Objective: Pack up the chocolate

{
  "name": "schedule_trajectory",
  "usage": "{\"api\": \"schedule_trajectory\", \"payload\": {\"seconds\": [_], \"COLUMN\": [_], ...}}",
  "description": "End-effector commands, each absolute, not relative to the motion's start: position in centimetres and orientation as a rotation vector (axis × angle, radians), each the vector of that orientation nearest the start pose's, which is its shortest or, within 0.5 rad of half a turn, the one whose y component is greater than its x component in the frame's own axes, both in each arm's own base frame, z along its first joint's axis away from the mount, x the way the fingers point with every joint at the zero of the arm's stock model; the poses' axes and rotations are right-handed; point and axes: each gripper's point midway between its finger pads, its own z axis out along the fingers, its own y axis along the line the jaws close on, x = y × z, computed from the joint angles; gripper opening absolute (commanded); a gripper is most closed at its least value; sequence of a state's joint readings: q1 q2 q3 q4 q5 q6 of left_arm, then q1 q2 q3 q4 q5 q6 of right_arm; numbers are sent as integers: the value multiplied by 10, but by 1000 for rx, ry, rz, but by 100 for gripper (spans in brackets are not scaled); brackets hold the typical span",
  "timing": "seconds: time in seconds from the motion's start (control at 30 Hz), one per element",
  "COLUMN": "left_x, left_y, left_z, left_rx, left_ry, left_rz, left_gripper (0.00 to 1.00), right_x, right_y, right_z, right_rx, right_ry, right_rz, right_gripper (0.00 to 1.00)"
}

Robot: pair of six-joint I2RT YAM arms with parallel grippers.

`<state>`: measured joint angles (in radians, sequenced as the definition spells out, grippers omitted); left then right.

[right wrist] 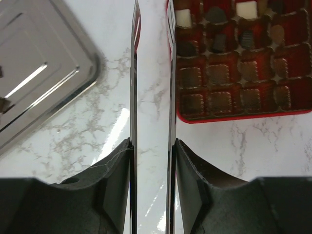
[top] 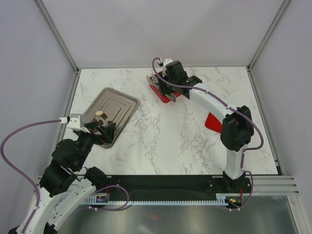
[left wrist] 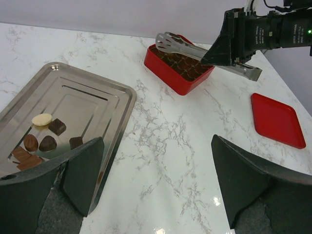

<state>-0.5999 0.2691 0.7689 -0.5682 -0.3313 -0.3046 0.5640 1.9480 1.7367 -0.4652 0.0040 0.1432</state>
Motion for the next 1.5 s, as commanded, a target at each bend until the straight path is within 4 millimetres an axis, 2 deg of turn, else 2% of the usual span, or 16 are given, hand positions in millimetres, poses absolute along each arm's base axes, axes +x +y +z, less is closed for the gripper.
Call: {"api": "schedule_trajectory", "payload": {"seconds": [0.0, 0.03, 0.1, 0.13, 0.2, 0.23, 0.37, 0.53, 0.63, 0.97, 1.17, 1.3, 1.47], "left_x": [186, 186, 186, 186, 186, 186, 186, 185, 185, 185, 186, 187, 188], "left_y": [-70, -70, -70, -70, -70, -69, -69, -69, -69, -69, -69, -70, -70], "left_z": [308, 308, 308, 308, 308, 308, 308, 310, 310, 309, 308, 308, 308], "left_rx": [3, 1, 1, 1, 0, -2, -1, -2, -2, -4, -4, -1, -3], "left_ry": [1605, 1606, 1606, 1605, 1603, 1604, 1602, 1596, 1597, 1597, 1603, 1607, 1611], "left_rz": [-408, -407, -410, -412, -411, -406, -409, -412, -411, -411, -407, -404, -402], "left_gripper": [100, 100, 100, 100, 100, 100, 100, 100, 100, 100, 100, 100, 100], "right_x": [417, 404, 394, 379, 366, 352, 317, 282, 278, 288, 291, 293, 298], "right_y": [350, 370, 390, 407, 425, 438, 462, 478, 480, 488, 497, 503, 503], "right_z": [215, 214, 202, 199, 184, 181, 156, 141, 135, 103, 91, 91, 100], "right_rx": [-598, -648, -689, -733, -779, -821, -966, -1106, -1116, -1138, -1145, -1143, -1114], "right_ry": [2100, 2084, 2089, 2085, 2098, 2084, 2084, 2053, 2058, 2103, 2118, 2114, 2102], "right_rz": [510, 530, 548, 579, 598, 615, 670, 658, 645, 585, 589, 604, 586], "right_gripper": [47, 47, 48, 48, 48, 49, 50, 52, 53, 55, 54, 54, 47]}}
